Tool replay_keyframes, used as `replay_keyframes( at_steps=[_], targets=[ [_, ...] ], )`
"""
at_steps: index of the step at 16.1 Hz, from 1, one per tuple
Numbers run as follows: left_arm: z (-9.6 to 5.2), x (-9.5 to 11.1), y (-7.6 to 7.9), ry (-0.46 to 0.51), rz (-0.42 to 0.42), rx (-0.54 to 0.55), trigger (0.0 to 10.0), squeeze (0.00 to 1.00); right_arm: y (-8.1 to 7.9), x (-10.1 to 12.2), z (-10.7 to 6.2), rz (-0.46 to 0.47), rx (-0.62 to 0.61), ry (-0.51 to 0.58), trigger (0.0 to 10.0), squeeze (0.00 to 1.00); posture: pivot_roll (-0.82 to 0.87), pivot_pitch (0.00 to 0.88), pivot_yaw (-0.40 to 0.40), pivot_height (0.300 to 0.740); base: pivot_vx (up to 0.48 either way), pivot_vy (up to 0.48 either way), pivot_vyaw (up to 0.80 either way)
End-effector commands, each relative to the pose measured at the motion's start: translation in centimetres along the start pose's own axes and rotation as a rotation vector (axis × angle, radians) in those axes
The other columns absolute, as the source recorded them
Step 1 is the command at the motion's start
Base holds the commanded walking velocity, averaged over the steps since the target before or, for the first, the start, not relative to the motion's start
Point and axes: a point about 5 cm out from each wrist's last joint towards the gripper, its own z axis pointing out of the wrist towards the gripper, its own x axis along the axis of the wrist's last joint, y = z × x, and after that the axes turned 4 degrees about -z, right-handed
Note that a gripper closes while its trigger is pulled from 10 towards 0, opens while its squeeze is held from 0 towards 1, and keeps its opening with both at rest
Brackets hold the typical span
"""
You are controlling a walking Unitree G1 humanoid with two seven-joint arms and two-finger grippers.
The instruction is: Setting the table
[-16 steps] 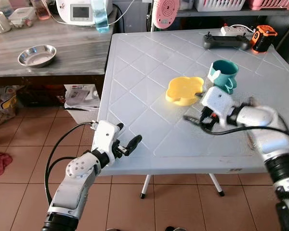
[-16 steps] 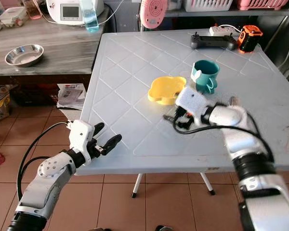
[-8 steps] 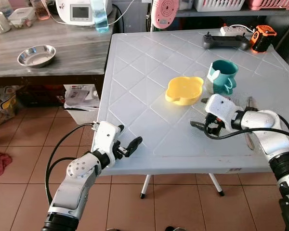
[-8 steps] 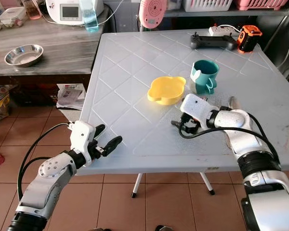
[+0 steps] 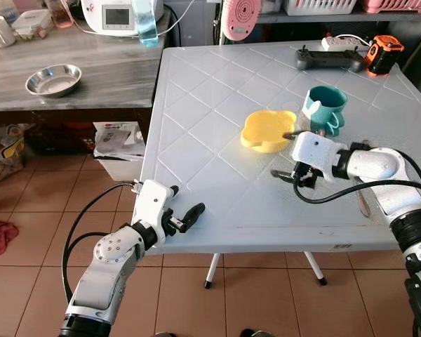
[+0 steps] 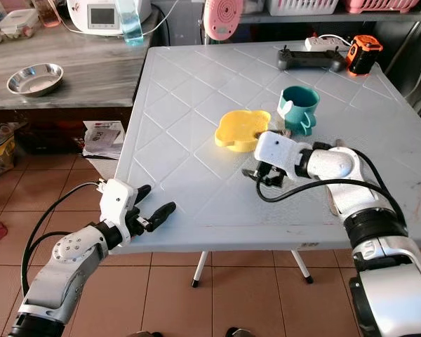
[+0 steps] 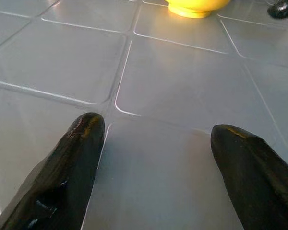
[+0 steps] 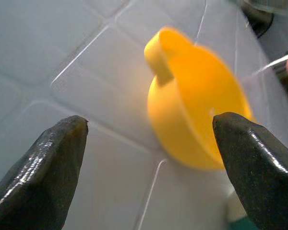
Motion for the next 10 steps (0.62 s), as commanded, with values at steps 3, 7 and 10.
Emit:
replay_keyframes(
  at_steps=[3,7,10],
  targets=[
    [-0.3,-0.3,0.5,-0.016,-0.002,-0.012,10.0,0.00,1.2,-0.3,-0.2,-0.109,-0.069,-0.052,10.0,0.00,0.11,0.173,0.033,0.740,0.000,0.000,0.00],
    [-0.4,-0.2,0.6,-0.019,0.000,-0.018,10.0,0.00,1.7,-1.2,-0.6,-0.072,-0.113,-0.113,10.0,0.00,0.11,0.180,0.036,0.740,0.000,0.000,0.00],
    [-0.7,-0.3,0.6,-0.035,0.003,-0.019,10.0,0.00,1.5,-2.0,-0.3,0.009,-0.123,-0.144,10.0,0.00,0.12,0.195,0.037,0.740,0.000,0.000,0.00]
  ],
)
